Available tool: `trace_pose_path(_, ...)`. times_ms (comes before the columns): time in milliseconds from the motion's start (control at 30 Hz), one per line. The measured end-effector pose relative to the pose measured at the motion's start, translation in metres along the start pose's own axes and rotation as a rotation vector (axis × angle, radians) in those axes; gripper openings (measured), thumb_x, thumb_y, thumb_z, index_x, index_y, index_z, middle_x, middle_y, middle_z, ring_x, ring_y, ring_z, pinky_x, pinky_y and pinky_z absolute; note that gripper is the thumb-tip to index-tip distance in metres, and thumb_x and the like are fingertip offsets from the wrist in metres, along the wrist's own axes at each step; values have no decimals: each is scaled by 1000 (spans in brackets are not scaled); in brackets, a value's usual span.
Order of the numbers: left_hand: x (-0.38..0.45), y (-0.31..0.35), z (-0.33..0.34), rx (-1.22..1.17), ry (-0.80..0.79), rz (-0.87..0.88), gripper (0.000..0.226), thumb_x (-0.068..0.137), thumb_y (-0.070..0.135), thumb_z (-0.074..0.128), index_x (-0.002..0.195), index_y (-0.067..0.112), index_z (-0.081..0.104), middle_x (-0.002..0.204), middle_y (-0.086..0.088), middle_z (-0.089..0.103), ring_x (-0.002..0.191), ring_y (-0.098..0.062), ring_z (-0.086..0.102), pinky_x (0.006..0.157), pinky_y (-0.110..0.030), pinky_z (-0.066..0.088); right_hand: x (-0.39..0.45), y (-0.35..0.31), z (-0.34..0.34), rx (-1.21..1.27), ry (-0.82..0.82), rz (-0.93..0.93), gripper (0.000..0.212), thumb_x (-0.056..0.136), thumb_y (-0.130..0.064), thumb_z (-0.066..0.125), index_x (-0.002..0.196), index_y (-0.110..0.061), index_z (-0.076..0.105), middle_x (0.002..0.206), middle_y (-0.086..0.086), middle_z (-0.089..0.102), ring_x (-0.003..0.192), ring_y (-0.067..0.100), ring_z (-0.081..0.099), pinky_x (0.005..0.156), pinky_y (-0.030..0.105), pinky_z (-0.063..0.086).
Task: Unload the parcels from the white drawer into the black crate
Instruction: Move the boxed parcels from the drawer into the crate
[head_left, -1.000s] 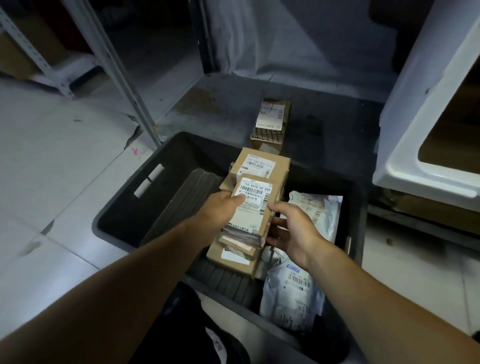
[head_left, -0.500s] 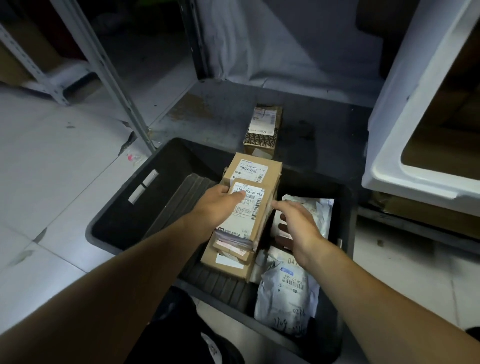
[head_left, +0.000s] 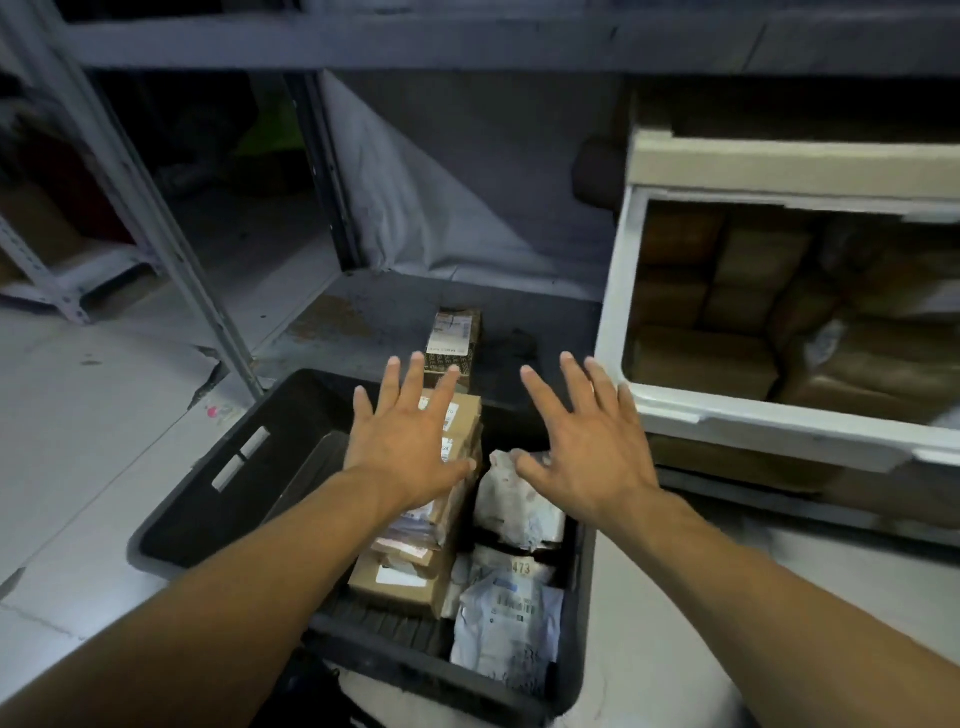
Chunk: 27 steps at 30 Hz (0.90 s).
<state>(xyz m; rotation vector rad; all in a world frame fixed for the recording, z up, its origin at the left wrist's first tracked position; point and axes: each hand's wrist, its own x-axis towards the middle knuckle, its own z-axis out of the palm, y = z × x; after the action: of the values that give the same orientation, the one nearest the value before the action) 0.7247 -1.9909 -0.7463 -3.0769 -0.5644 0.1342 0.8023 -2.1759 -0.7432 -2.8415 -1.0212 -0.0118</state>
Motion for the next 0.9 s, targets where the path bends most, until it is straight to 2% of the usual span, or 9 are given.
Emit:
trace_pose_path(200, -9, 53, -31, -6, 112, 81, 100, 91, 74, 42, 159, 30, -15, 168, -9, -18, 154, -32, -19, 124, -58, 3, -36, 40, -46, -41, 65, 70, 88, 96, -63, 48, 162, -37, -6, 171, 8, -9, 157, 32, -12, 125, 55, 2)
trace_pose_path(467, -2, 158, -66, -32, 230, 316, 92, 95, 66, 47, 161, 31, -5, 170, -8, -10, 157, -28, -10, 125, -50, 5, -88, 124, -93, -72, 127, 197, 84, 97, -62, 47, 162, -37, 0, 171, 7, -2, 157, 30, -6, 126, 53, 6)
trace_pose_path(667, 24, 237, -81, -84, 247, 431, 88, 95, 67, 46, 162, 30, 5, 171, -7, -4, 157, -28, -5, 127, -48, 8, -104, 205, -111, -62, 144, 348, 85, 94, -60, 52, 162, -35, 6, 171, 9, 5, 157, 32, 1, 126, 52, 14)
trace_pose_path(833, 62, 292, -85, -228, 251, 436, 87, 94, 67, 49, 162, 31, 9, 170, -7, 7, 157, -28, 1, 126, -51, 9, -82, 263, -113, 156, 179, 467, 84, 95, -53, 59, 162, -34, 12, 170, 9, 8, 156, 31, 6, 123, 46, 19)
trace_pose_path(900, 80, 314, -87, -311, 245, 432, 86, 93, 66, 52, 161, 30, 14, 168, -8, 18, 156, -30, 11, 125, -52, 17, -66, 281, -114, 265, 225, 518, 81, 94, -50, 61, 161, -33, 19, 168, 10, 14, 154, 32, 13, 120, 45, 26)
